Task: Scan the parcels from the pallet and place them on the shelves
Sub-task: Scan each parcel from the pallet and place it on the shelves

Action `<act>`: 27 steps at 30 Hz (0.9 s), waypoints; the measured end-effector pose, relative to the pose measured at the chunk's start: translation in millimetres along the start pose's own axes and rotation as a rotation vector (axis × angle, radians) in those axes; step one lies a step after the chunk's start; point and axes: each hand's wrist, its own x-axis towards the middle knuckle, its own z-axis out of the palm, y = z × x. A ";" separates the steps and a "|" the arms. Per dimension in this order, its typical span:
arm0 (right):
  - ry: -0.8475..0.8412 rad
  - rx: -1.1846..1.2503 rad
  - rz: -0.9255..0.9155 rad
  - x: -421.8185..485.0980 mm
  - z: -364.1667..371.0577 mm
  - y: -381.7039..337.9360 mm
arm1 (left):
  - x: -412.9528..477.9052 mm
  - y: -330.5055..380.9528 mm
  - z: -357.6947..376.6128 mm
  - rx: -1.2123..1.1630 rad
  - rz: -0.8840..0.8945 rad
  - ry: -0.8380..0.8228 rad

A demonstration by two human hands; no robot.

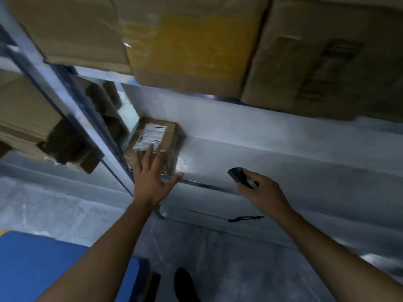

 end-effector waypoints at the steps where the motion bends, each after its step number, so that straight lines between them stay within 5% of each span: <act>1: 0.026 0.007 0.002 -15.8 -12.6 11.6 | -8.6 15.3 5.5 -0.025 0.031 -0.008; 15: 0.629 0.003 0.318 -370.2 -210.0 228.4 | -269.8 406.1 123.6 -0.428 0.736 -0.599; 27: 1.139 0.054 0.704 -653.2 -301.8 364.9 | -488.6 674.4 181.7 -0.552 1.284 -0.889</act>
